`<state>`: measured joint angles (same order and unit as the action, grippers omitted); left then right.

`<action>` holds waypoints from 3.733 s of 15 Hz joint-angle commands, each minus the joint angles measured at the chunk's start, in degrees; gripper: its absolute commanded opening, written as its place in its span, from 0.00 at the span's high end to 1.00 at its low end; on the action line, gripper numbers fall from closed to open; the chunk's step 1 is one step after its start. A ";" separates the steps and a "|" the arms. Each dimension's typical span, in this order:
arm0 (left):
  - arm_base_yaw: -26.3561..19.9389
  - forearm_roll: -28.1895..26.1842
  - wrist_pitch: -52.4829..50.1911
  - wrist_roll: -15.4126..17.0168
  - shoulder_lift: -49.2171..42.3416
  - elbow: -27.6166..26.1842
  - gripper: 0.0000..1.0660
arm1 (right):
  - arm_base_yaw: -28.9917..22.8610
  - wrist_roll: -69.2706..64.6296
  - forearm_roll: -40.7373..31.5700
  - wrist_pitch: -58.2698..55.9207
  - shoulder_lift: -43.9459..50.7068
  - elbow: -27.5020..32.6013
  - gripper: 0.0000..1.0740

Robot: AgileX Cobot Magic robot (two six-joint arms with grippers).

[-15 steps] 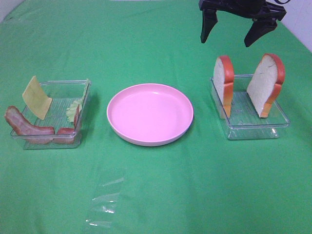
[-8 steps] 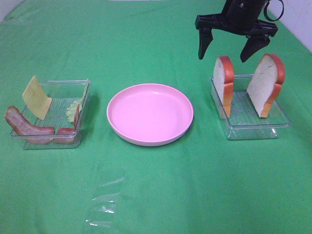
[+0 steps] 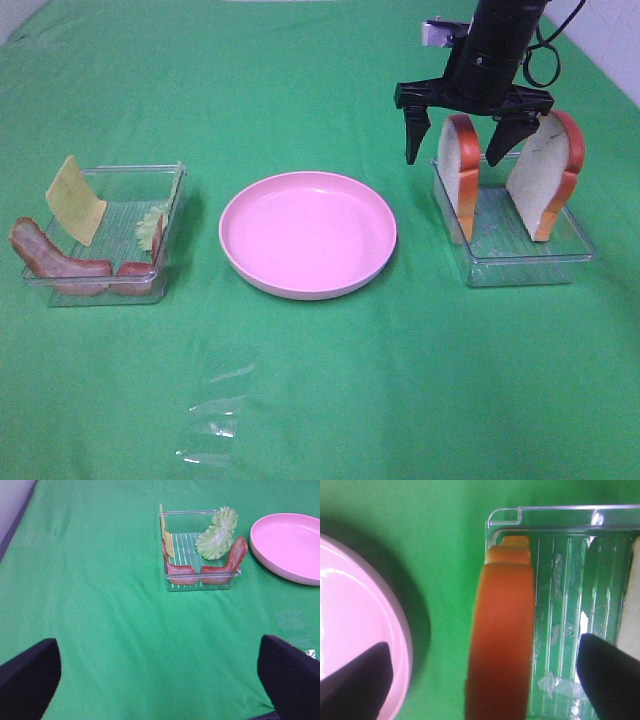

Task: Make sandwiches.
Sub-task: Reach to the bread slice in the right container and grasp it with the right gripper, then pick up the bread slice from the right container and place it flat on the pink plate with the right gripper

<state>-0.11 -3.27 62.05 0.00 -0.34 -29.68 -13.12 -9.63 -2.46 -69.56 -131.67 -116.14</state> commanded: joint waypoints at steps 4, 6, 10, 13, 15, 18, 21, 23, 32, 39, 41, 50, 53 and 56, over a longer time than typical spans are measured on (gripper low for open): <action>-0.06 0.11 -0.29 0.00 -0.92 0.06 0.04 | 0.17 0.40 0.23 -6.65 -1.09 -0.34 0.64; -0.06 0.11 -0.29 0.00 -0.92 0.06 0.04 | 0.17 0.46 0.17 -6.65 -1.09 -0.34 0.71; -0.06 0.11 -0.29 0.00 -0.92 0.06 0.04 | 0.17 0.46 0.34 -6.25 -1.09 -0.34 0.71; -0.06 0.11 -0.29 0.00 -0.92 0.06 0.04 | 0.17 0.46 0.52 -6.59 -1.09 -0.34 0.73; -0.06 0.11 -0.29 0.00 -0.92 0.06 0.04 | 0.17 0.46 0.52 -6.59 -1.09 -0.34 0.87; -0.06 0.11 -0.29 0.00 -0.92 0.06 0.04 | 0.17 0.46 0.52 -6.59 -1.09 -0.34 1.00; -0.06 0.11 -0.29 0.00 -0.92 0.06 0.04 | 0.17 0.46 0.06 -6.59 -0.63 -0.34 1.00; -0.06 0.11 -0.29 0.00 -0.92 0.06 0.04 | 0.17 0.46 -0.34 -6.59 0.06 -0.34 1.00; -0.06 0.11 -0.29 0.00 -0.92 0.06 0.04 | 0.06 0.52 -5.16 -6.59 13.69 -0.23 1.00; -0.06 0.11 -0.29 0.00 -0.92 0.06 0.04 | 0.00 8.14 -24.58 11.29 28.82 27.96 1.00; -0.06 0.11 -0.29 0.00 -0.92 0.06 0.04 | 0.00 17.36 -39.08 15.58 29.97 35.87 1.00; -0.06 0.11 -0.29 0.00 -0.92 0.06 0.04 | -0.69 42.69 -78.38 20.97 13.46 39.30 1.00; -0.06 0.23 -0.29 0.00 -0.92 0.06 0.04 | -2.12 43.37 -78.38 25.73 11.00 39.02 1.00; -0.06 0.23 -0.29 0.00 -0.92 0.06 0.04 | -3.32 43.77 -77.81 26.36 6.82 35.01 1.00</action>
<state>-0.11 -3.27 62.05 0.00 -0.34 -29.68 -16.10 33.00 -79.76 -43.26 -124.68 -80.44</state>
